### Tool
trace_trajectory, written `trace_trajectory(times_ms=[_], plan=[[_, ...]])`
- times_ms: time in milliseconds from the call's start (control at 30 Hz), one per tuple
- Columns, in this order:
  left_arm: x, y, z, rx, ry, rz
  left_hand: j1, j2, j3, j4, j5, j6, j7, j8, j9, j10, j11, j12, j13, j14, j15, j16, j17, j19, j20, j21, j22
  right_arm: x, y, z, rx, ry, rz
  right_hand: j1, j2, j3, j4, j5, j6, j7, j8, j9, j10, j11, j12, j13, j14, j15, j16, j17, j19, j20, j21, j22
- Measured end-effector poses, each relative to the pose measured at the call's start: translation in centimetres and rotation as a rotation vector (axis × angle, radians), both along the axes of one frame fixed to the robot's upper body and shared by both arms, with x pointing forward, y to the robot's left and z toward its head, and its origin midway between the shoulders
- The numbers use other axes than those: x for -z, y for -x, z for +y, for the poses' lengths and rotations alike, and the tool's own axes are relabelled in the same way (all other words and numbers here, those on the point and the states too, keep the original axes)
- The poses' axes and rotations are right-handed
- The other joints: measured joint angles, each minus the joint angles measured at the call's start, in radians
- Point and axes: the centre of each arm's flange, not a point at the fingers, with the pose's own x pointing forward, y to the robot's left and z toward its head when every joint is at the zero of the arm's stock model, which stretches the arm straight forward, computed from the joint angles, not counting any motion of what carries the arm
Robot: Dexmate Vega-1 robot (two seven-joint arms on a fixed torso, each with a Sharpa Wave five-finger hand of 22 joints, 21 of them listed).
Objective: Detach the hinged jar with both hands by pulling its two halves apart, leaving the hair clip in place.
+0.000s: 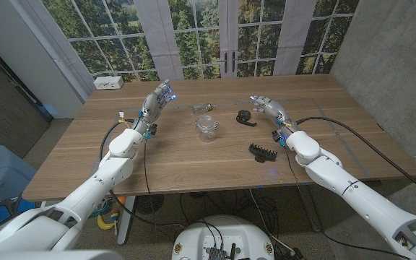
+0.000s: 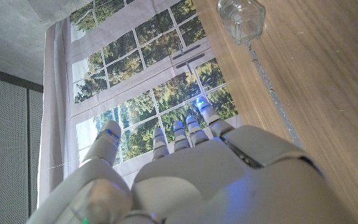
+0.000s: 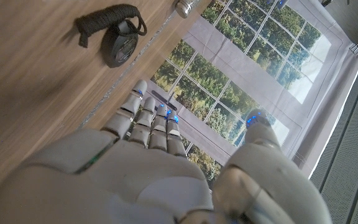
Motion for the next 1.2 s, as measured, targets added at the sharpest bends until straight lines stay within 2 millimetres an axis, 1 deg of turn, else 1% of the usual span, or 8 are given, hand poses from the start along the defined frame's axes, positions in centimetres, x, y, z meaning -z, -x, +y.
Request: trace_trajectory(times_ms=[133,433,567,667,700,800,1067,1200], plan=[[0.0,0.2,0.3,0.004,-0.002,0.005,-0.012,-0.001,-0.004,0.004,0.0,0.007,0.007,-0.006,-0.005,0.0,0.001,-0.003,-0.006,0.0,0.0,0.0,0.0,0.0,0.0,-0.007,0.0,0.1,-0.1,0.4,-0.004,0.022,-0.002,0.0,-0.024,-0.007,0.002,0.0,0.0,0.0,-0.001,-0.004,0.0,0.0,0.0,-0.004,0.0,0.0,-0.007,-0.007,0.008,0.008,0.0,0.003],[0.2,0.7,0.8,0.008,0.002,0.016,-0.021,0.0,-0.003,0.011,0.001,0.011,0.011,-0.014,-0.009,0.007,0.0,-0.006,-0.016,0.0,0.0,0.0,0.0,0.004,0.004,-0.007,0.0,0.3,-0.1,1.4,-0.013,0.073,-0.001,0.0,-0.024,-0.014,0.004,0.0,0.0,0.0,-0.007,-0.009,0.0,0.0,-0.015,-0.018,0.009,0.009,-0.011,-0.021,0.061,0.011,0.005,0.001],[0.3,1.0,1.0,0.01,0.003,0.018,-0.025,-0.004,-0.007,0.015,0.001,0.011,0.011,-0.014,-0.009,0.009,-0.002,-0.008,-0.019,0.0,0.0,0.0,0.0,0.004,0.003,-0.007,-0.003,0.3,-0.1,1.9,-0.018,0.094,-0.002,0.0,-0.024,-0.02,0.003,0.0,-0.004,0.004,-0.009,-0.009,0.0,0.0,-0.016,-0.023,0.005,0.013,-0.024,-0.03,0.061,0.011,0.005,-0.002],[0.4,1.2,1.1,0.011,0.004,0.017,-0.025,-0.004,-0.007,0.015,0.001,0.011,0.011,-0.018,-0.009,0.009,-0.002,-0.008,-0.023,0.0,0.0,0.0,0.0,0.004,0.003,-0.007,-0.005,0.4,0.0,2.2,-0.019,0.105,-0.003,0.0,-0.024,-0.022,0.003,0.0,-0.003,0.011,-0.009,-0.014,-0.004,0.004,-0.023,-0.029,-0.015,0.012,-0.034,-0.039,0.042,-0.007,-0.012,-0.005],[0.4,1.3,1.1,0.011,0.003,0.017,-0.026,-0.004,-0.007,0.015,0.001,0.011,0.011,-0.021,-0.009,0.009,-0.002,-0.008,-0.023,0.0,0.0,0.0,0.0,0.004,0.003,-0.007,-0.005,0.4,0.0,2.2,-0.019,0.105,-0.004,0.0,-0.024,-0.024,0.005,0.0,-0.003,0.011,-0.008,-0.014,-0.005,0.006,-0.026,-0.032,-0.021,0.013,-0.04,-0.043,0.026,-0.008,-0.019,-0.005],[0.5,1.4,1.2,0.009,0.007,0.019,-0.029,-0.008,-0.011,0.019,0.001,0.011,0.011,-0.021,-0.009,0.009,-0.002,-0.008,-0.028,0.0,0.0,0.0,0.0,0.004,0.003,-0.007,-0.005,0.6,0.0,2.5,-0.021,0.117,-0.005,0.004,-0.028,-0.024,0.005,0.0,-0.007,0.015,-0.014,-0.014,-0.009,0.009,-0.03,-0.037,-0.028,0.017,-0.049,-0.049,0.011,-0.003,-0.03,-0.005],[0.8,2.1,1.5,0.002,0.012,0.023,-0.029,-0.008,-0.011,0.019,0.001,0.014,0.022,-0.036,-0.014,0.014,-0.007,-0.015,-0.041,0.0,0.0,0.0,-0.005,0.007,0.0,-0.01,-0.005,1.1,0.3,3.1,-0.023,0.141,-0.02,0.012,-0.035,-0.028,0.009,0.0,-0.009,0.016,-0.014,-0.014,-0.011,0.011,-0.03,-0.041,-0.029,0.018,-0.049,-0.058,0.007,-0.006,-0.034,-0.005],[0.9,2.5,1.6,-0.004,0.014,0.024,-0.029,-0.008,-0.011,0.028,0.001,0.018,0.029,-0.036,-0.014,0.014,-0.007,-0.015,-0.045,0.0,0.0,0.0,-0.005,0.007,0.0,-0.01,-0.005,1.3,0.5,3.3,-0.026,0.149,-0.028,0.012,-0.035,-0.028,0.009,0.0,-0.009,0.016,-0.014,-0.018,-0.011,0.011,-0.038,-0.043,-0.029,0.011,-0.049,-0.061,0.006,-0.009,-0.034,-0.005]])
